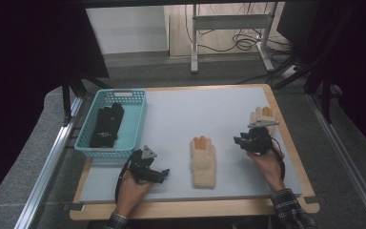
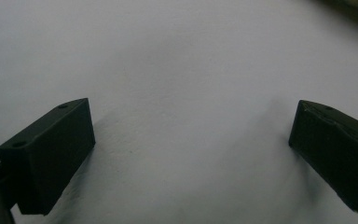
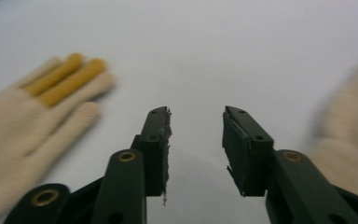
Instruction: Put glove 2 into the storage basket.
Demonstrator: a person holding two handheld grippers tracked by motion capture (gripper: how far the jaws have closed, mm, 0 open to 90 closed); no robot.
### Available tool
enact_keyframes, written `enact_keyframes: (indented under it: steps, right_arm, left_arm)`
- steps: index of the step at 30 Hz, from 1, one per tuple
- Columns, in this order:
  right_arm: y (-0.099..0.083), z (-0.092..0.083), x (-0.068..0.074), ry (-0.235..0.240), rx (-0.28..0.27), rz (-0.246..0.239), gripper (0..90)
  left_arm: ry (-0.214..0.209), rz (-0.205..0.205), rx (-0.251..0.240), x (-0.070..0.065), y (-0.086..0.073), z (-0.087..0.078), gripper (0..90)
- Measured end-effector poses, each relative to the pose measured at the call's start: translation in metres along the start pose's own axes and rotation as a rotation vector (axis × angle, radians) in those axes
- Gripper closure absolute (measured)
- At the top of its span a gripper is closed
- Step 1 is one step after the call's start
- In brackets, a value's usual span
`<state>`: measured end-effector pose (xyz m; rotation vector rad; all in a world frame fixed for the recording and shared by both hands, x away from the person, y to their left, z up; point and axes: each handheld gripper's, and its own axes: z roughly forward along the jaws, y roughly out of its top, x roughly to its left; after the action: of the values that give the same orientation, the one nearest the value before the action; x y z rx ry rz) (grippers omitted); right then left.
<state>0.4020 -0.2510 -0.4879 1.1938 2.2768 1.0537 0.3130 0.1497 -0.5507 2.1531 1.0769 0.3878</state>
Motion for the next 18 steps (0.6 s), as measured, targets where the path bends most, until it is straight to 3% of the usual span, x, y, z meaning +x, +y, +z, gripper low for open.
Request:
enact_keyframes:
  steps: [2,3,4,8,11,13,18]
  right_arm:
    - [0.001,-0.005,-0.013,-0.032,0.002,0.015,63.8]
    - [0.001,-0.011,-0.027,-0.065,0.002,0.033,65.7]
    - [0.001,-0.011,-0.027,-0.065,0.002,0.033,65.7]
    - [-0.002,-0.024,-0.058,-0.140,-0.003,0.084,66.1]
    - [-0.004,-0.029,-0.068,-0.168,-0.005,0.105,62.5]
    - [-0.009,-0.031,-0.081,-0.212,-0.004,0.132,55.9]
    - [-0.019,-0.027,-0.091,-0.230,0.003,0.173,46.9]
  left_arm:
    - [0.000,0.000,0.000,0.000,0.000,0.000,0.5]
    - [0.000,0.000,0.000,0.000,0.000,0.000,0.5]
    - [0.000,0.000,0.000,0.000,0.000,0.000,0.6]
    - [0.000,0.000,0.000,0.000,0.000,0.000,0.6]
    - [0.000,-0.001,0.000,0.000,0.000,0.000,0.5]
    - [0.000,-0.001,0.000,0.000,0.000,0.000,0.5]
    - [0.000,0.000,0.000,0.000,0.000,0.000,0.5]
